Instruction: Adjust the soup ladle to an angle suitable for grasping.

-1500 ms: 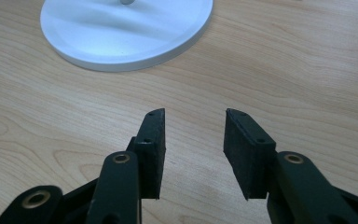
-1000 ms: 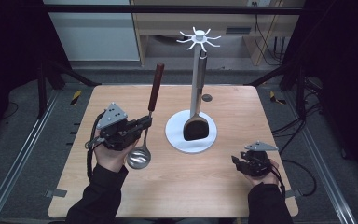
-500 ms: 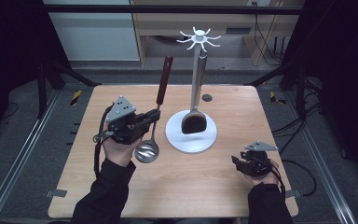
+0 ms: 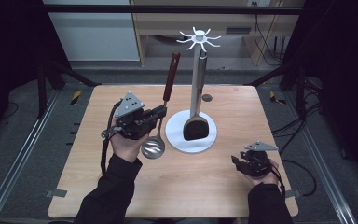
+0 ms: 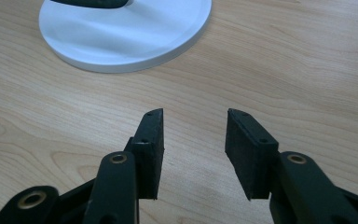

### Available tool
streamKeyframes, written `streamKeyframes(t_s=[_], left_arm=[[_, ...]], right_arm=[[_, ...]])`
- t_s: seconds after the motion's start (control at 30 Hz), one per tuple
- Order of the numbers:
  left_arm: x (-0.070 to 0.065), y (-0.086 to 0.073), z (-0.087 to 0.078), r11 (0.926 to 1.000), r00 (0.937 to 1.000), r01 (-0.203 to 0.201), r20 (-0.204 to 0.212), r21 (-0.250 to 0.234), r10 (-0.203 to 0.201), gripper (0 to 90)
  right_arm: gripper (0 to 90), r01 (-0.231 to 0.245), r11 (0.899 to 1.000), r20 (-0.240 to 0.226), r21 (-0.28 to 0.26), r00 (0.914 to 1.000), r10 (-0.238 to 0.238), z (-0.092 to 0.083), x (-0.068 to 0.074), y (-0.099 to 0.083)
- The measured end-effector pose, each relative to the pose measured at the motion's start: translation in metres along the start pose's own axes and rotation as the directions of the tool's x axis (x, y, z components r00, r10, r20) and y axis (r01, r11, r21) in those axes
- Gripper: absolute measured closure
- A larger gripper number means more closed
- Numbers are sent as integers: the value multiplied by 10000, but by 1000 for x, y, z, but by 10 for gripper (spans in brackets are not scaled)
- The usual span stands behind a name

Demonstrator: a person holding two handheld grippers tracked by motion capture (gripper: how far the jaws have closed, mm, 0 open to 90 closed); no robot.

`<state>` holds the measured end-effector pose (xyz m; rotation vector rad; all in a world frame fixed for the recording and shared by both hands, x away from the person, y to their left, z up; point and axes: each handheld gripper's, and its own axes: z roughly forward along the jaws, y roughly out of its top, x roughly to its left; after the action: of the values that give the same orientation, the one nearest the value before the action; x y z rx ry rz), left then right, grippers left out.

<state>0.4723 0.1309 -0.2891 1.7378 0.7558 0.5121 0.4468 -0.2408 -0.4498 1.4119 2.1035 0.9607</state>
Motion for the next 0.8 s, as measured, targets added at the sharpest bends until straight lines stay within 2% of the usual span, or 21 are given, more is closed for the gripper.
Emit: streamKeyframes(t_s=[0.53, 0.8], left_arm=[[-3, 11, 16, 10000, 9999, -64, 87, -3, 65, 847], [-3, 15, 24, 10000, 10000, -16, 69, -11, 16, 847]], right_arm=[[572, -46, 10000, 16, -25, 10000, 46, -1, 0, 0], [565, -143, 9996, 109, -233, 9998, 145, -3, -2, 0]])
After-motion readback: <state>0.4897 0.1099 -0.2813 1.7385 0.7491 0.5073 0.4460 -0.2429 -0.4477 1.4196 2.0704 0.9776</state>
